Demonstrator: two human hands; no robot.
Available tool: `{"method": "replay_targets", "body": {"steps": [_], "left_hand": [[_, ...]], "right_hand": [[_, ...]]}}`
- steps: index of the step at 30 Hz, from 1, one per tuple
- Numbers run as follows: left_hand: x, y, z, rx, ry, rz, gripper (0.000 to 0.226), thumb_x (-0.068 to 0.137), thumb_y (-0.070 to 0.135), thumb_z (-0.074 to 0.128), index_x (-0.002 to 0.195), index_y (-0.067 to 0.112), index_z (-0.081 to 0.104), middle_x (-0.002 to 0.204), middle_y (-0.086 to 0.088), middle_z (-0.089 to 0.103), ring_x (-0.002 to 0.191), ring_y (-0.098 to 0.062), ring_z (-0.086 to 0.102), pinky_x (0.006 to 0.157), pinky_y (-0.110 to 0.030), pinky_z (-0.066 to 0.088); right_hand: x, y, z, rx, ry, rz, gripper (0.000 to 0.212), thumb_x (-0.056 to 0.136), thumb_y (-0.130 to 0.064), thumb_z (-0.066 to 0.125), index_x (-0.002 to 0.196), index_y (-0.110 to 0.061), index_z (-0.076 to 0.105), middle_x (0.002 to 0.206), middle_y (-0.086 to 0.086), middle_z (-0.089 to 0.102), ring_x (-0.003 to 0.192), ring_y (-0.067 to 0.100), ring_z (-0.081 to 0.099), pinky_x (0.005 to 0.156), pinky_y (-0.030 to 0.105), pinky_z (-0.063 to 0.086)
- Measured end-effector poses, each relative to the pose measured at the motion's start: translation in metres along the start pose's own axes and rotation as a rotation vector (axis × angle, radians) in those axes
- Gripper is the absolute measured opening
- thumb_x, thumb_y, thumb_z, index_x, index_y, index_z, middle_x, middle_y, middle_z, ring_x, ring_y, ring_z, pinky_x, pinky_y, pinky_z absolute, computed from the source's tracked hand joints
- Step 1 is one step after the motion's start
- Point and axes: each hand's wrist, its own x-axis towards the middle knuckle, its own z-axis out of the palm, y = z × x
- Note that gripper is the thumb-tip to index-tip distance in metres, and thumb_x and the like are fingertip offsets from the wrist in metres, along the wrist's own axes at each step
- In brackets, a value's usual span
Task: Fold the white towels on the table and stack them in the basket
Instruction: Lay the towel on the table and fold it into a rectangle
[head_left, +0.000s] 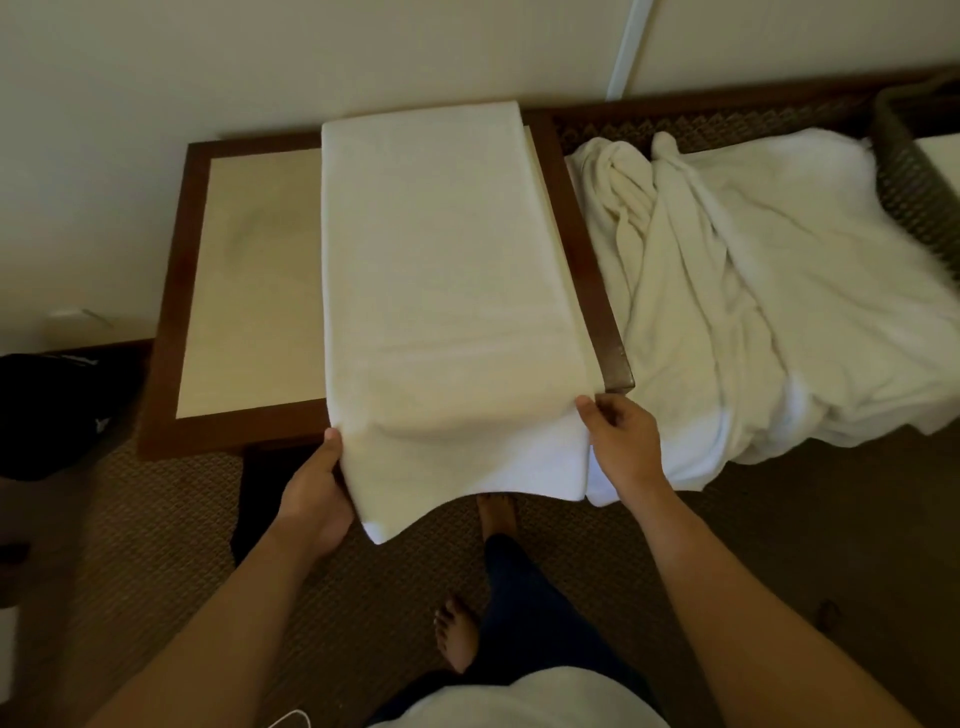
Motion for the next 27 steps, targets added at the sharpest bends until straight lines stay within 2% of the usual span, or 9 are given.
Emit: {"method": "replay_targets", "body": {"steps": [3,5,7,9,11,13,18,22,27], "left_hand": [[0.001,0.002,-0.004,0.102,-0.026,0.058,0.038,0.106,0.039,0.048,0.135,0.019,0.064,0.13,-0.004,0.07,0.123,-0.025,0.063,0.106,-0.05,0.048],[0.003,0.002,-0.005,0.253,0.082,0.169,0.031,0.105,0.036,0.054,0.123,0.015,0.069,0.122,-0.006,0.072,0.118,-0.027,0.066,0.103,-0.049,0.052],[0.003,0.001,-0.002,0.498,0.217,0.28,0.027,0.103,0.038,0.058,0.111,0.015,0.069,0.112,-0.006,0.072,0.106,-0.026,0.067,0.096,-0.049,0.056],[-0.002,-0.002,0.005,0.611,0.283,0.358,0.024,0.104,0.038,0.055,0.11,0.017,0.065,0.102,0.0,0.067,0.094,-0.02,0.064,0.08,-0.038,0.055],[-0.007,-0.005,0.013,0.644,0.324,0.408,0.018,0.106,0.036,0.052,0.11,0.02,0.06,0.096,0.003,0.061,0.083,-0.013,0.056,0.069,-0.034,0.046],[-0.007,-0.008,0.019,0.621,0.345,0.417,0.015,0.107,0.036,0.05,0.112,0.023,0.057,0.099,0.0,0.059,0.085,-0.017,0.054,0.076,-0.036,0.042],[0.002,-0.012,0.01,0.561,0.327,0.388,0.023,0.106,0.039,0.051,0.117,0.021,0.061,0.101,0.003,0.062,0.097,-0.023,0.059,0.08,-0.038,0.045],[0.003,-0.014,0.013,0.628,0.362,0.428,0.025,0.107,0.038,0.048,0.122,0.019,0.055,0.099,0.002,0.06,0.085,-0.016,0.057,0.075,-0.038,0.045],[0.004,-0.022,0.019,0.615,0.377,0.429,0.018,0.107,0.035,0.05,0.118,0.02,0.052,0.098,0.003,0.06,0.086,-0.017,0.059,0.074,-0.037,0.045]], "right_hand": [[-0.003,-0.004,-0.005,-0.005,-0.017,-0.041,0.016,0.099,-0.028,0.066,0.085,-0.021,0.068,0.082,-0.004,0.069,0.072,-0.004,0.061,0.067,0.009,0.044],[-0.003,-0.005,-0.009,-0.05,0.037,-0.102,0.015,0.1,-0.029,0.064,0.089,-0.018,0.068,0.082,-0.001,0.068,0.076,0.002,0.061,0.07,0.012,0.044],[-0.002,-0.006,-0.011,-0.085,0.106,-0.137,0.014,0.1,-0.029,0.063,0.092,-0.02,0.068,0.082,-0.004,0.067,0.077,0.001,0.06,0.069,0.01,0.043],[0.002,-0.001,-0.01,-0.171,0.118,-0.113,0.015,0.1,-0.032,0.063,0.095,-0.019,0.069,0.085,-0.005,0.068,0.081,0.007,0.061,0.071,0.021,0.043],[0.008,0.007,-0.007,-0.234,0.082,-0.056,0.02,0.099,-0.036,0.063,0.096,-0.018,0.07,0.085,-0.006,0.068,0.085,0.016,0.062,0.071,0.029,0.041],[0.014,0.013,-0.006,-0.228,0.057,-0.02,0.021,0.098,-0.039,0.064,0.096,-0.019,0.071,0.086,-0.007,0.068,0.087,0.018,0.063,0.075,0.032,0.043],[0.01,0.014,-0.008,-0.17,0.101,-0.084,0.017,0.099,-0.035,0.064,0.098,-0.02,0.071,0.096,-0.004,0.069,0.093,0.014,0.061,0.081,0.028,0.044],[0.01,0.019,-0.003,-0.186,0.163,-0.108,0.019,0.099,-0.036,0.064,0.099,-0.018,0.07,0.095,0.001,0.067,0.091,0.018,0.061,0.08,0.031,0.044],[0.013,0.023,0.001,-0.155,0.093,-0.063,0.013,0.1,-0.035,0.062,0.1,-0.021,0.063,0.09,-0.009,0.064,0.087,0.015,0.06,0.08,0.033,0.043]]}}
